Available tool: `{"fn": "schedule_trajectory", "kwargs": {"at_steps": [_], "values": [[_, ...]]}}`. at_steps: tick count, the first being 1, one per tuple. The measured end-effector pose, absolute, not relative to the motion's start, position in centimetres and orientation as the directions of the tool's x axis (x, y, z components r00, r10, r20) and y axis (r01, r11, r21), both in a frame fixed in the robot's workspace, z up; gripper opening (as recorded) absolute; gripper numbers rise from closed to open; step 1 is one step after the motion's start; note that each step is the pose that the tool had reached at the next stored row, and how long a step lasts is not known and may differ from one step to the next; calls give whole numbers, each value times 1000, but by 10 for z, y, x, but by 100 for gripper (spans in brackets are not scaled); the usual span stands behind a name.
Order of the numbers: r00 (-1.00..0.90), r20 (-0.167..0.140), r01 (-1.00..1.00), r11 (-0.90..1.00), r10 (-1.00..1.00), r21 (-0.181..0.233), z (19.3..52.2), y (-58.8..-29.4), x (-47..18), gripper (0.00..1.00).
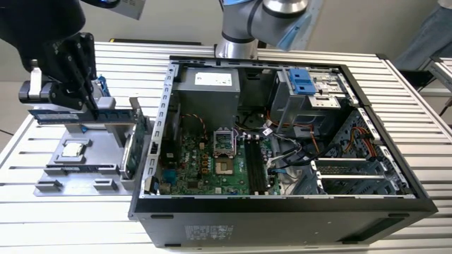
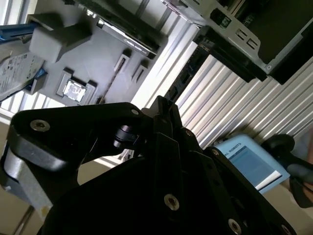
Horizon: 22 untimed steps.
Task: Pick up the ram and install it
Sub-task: 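Pick up the ram and move it above insertion slot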
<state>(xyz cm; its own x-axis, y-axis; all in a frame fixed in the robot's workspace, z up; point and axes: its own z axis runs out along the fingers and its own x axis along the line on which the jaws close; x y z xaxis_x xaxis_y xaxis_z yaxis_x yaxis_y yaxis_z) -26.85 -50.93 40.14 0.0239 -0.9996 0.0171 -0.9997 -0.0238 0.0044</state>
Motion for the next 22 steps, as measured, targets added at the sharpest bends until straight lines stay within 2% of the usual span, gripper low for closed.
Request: {"fn": "schedule_trajectory", "kwargs": {"at_steps": [22], "values": [[24, 17, -1000, -24, -1000, 5, 401, -510, -214, 0]]}}
